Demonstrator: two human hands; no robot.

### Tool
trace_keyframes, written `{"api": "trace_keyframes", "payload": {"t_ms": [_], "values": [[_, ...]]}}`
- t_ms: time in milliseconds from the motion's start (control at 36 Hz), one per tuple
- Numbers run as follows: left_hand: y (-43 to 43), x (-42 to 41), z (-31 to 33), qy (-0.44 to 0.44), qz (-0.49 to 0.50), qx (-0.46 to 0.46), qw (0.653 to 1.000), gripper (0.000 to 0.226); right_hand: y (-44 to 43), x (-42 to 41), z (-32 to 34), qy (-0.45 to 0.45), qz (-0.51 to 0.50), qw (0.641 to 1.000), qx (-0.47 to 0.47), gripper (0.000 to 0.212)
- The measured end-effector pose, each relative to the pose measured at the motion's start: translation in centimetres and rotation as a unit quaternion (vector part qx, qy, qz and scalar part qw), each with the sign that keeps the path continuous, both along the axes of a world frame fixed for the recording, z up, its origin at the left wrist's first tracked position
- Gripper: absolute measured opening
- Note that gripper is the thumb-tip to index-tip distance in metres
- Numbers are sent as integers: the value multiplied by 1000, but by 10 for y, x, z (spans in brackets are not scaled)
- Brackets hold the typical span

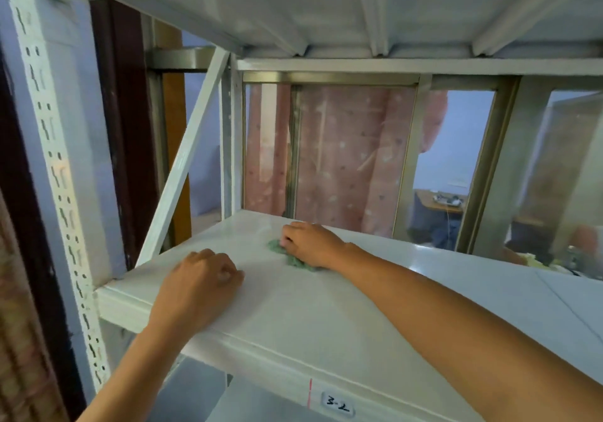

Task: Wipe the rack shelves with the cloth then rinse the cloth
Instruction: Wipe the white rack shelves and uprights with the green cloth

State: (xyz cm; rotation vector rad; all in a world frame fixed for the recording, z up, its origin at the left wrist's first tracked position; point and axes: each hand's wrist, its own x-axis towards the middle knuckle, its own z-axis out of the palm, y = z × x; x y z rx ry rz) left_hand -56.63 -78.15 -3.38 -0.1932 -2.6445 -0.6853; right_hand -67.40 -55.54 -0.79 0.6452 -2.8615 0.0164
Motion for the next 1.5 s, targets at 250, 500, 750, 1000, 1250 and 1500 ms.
{"api": "trace_keyframes", "payload": {"t_ms": [250, 500, 750, 1000, 1250, 1500], "values": [[8, 0, -1, 25, -48, -6, 999, 10, 110, -75, -10, 69, -123, 990, -7, 26], [6, -1, -1, 37, -49, 24, 998, 8, 67, 50, 1, 45, 51, 998, 14, 28], [24, 15, -1, 74, -81, 46, 993, 10, 42, 207, -11, 87, 193, 977, -19, 19], [131, 75, 4, 88, -201, -12, 976, 13, 115, 189, -13, 78, 88, 993, 7, 25], [193, 118, -6, 45, -117, -5, 992, 18, 251, 116, -2, 37, -83, 996, 18, 26], [222, 133, -11, 48, -93, 29, 994, 11, 328, 66, -10, 78, -125, 989, -16, 28]]}}
